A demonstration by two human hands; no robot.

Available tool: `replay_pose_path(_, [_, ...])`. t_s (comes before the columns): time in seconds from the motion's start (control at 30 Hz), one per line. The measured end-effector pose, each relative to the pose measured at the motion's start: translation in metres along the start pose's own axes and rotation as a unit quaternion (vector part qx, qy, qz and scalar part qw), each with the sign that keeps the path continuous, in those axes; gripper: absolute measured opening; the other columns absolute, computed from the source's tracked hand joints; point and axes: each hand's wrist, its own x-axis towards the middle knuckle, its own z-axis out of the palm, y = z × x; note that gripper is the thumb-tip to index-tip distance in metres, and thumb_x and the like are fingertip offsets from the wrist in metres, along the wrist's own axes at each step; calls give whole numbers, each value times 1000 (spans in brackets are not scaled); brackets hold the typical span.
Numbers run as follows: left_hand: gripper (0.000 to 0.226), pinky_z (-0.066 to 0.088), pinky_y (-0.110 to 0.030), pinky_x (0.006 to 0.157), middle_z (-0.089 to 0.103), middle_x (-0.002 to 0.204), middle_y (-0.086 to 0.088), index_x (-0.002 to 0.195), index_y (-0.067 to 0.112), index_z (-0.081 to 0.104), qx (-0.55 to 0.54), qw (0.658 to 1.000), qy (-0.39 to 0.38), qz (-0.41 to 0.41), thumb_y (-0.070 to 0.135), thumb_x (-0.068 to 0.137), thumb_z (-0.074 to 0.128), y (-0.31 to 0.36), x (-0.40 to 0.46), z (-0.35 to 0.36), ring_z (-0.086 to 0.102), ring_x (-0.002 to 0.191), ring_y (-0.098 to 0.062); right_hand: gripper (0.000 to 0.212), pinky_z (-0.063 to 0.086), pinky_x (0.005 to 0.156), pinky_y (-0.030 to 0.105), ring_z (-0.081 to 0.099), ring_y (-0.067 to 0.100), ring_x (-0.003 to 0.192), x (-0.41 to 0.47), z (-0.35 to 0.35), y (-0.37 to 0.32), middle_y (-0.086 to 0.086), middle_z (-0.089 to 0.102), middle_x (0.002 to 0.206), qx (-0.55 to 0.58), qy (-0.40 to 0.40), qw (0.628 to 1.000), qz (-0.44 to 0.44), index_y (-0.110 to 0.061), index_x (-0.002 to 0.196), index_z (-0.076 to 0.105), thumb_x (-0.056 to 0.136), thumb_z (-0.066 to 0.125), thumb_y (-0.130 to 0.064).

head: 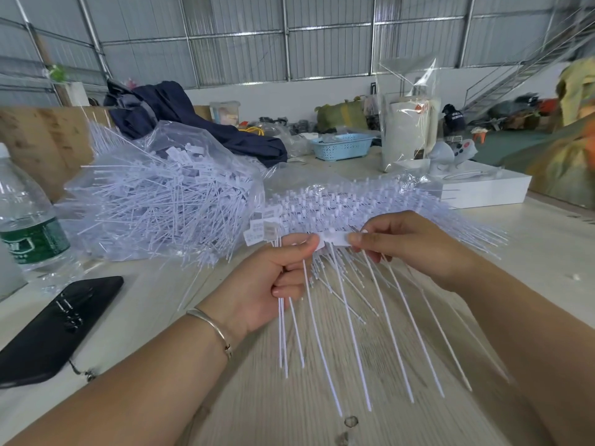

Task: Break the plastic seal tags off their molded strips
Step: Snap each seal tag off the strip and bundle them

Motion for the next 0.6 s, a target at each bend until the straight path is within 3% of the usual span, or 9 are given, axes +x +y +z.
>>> replay_pose_path(0.2, [31, 15, -12, 34, 31, 56, 10, 54, 26, 60, 11, 996, -87, 10, 19, 84, 64, 4, -6, 3, 18, 41, -1, 64, 35, 59, 14, 43, 13, 62, 0, 4, -3, 4, 50, 62, 78, -49, 996, -15, 11, 80, 59, 68, 74, -50])
replay_pose_path(0.37, [26, 18, -9, 35, 41, 55, 13, 60, 26, 62, 27, 983, -181, -8, 33, 64, 87, 6, -9, 5, 12, 46, -4, 26, 33, 58, 17, 40, 12, 61, -1, 11, -11, 0, 47, 59, 104, -87, 991, -17, -19, 61, 64, 65, 79, -39])
replay_pose_path(0.6, [32, 10, -14, 39, 29, 55, 11, 72, 27, 69, 37, 982, -176, -61, 44, 56, 91, -4, -2, 1, 24, 39, 3, 25, 31, 59, 19, 39, 10, 61, -2, 17, -11, 0, 45, 59, 134, -72, 988, -21, -14, 61, 58, 67, 80, -26])
